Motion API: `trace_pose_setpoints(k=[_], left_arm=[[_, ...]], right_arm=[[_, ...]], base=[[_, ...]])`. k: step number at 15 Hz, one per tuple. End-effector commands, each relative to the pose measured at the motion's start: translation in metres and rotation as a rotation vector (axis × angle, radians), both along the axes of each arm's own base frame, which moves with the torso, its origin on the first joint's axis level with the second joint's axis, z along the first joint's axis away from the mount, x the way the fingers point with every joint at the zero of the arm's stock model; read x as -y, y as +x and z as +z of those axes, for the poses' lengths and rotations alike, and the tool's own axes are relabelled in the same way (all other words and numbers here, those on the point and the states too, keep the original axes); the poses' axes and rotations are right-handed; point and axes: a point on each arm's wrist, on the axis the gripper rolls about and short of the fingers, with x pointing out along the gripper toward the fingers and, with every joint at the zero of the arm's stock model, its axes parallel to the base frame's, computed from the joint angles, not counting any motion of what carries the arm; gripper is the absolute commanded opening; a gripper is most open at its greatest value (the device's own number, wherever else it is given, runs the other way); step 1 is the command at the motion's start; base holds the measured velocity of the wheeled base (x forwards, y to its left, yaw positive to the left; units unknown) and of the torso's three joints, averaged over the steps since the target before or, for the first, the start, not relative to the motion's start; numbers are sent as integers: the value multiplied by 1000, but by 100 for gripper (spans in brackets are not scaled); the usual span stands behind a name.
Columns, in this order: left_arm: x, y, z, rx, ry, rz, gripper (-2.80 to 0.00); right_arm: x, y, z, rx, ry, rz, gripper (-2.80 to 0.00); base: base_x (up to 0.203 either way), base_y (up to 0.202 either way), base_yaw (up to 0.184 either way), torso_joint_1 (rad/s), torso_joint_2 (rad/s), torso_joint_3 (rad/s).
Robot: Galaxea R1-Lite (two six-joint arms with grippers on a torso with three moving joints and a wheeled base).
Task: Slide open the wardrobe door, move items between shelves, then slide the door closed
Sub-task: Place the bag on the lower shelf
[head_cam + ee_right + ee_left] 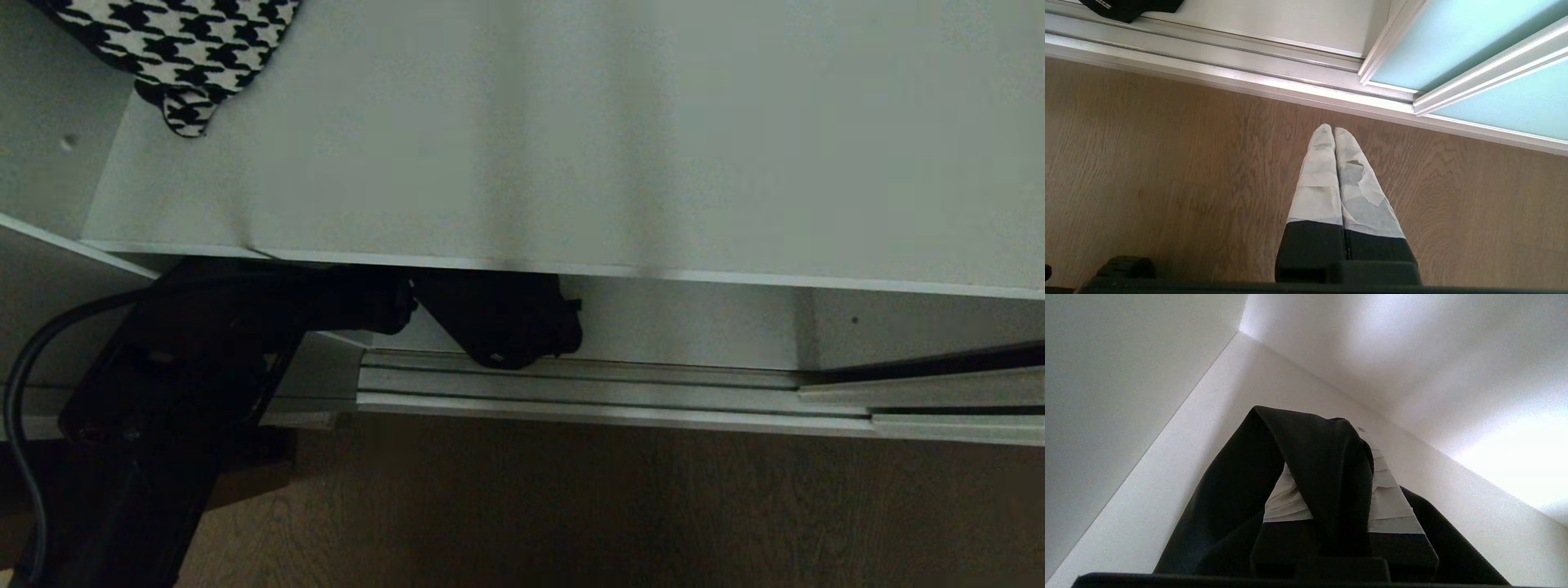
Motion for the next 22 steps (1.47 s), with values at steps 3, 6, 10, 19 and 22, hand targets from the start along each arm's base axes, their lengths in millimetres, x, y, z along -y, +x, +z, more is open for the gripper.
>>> trace_pose_setpoints(k=[3,6,10,19,22], left_arm=[[-3,1,-2,39,0,13,-280],[-1,6,-12,-7,27,3,0],[-1,11,-21,-47,47,-46,0],[-8,-6,19,-24,158,-74,0],[-9,-1,11,-118,252,-168,0]], right_arm=[[0,0,0,3,-1,1,-280],[0,0,0,3,-1,1,-280],[0,0,0,2,-1,1,-280],[0,0,0,3,-1,1,-280],[0,0,0,3,-1,1,-280]], base=[[0,0,0,0,0,0],[0,0,0,0,0,0],[0,0,0,0,0,0],[0,0,0,0,0,0],[0,0,0,0,0,0]])
